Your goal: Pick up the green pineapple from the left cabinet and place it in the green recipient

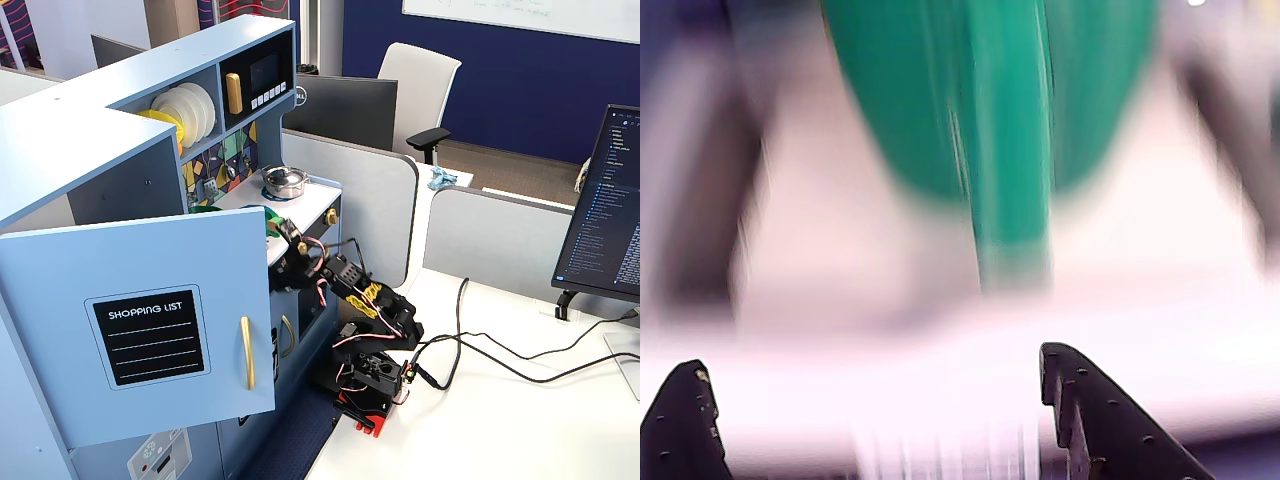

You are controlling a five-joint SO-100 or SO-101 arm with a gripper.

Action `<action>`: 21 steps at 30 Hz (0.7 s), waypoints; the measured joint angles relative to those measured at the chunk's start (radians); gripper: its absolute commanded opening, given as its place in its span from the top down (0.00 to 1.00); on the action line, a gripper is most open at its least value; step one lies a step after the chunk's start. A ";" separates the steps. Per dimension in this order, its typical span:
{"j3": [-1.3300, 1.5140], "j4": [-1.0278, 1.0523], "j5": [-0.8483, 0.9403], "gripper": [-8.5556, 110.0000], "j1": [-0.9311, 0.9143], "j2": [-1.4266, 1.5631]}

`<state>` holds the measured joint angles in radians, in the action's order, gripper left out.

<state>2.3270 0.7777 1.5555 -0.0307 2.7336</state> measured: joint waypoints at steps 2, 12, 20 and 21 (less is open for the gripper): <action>0.074 0.089 -0.018 0.66 0.000 0.064; 0.459 0.394 -0.089 0.76 0.000 0.268; 0.669 0.264 -0.098 0.90 0.040 0.275; 0.670 0.256 -0.109 0.92 0.048 0.265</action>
<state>2.9974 1.0339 1.4465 0.0169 2.9989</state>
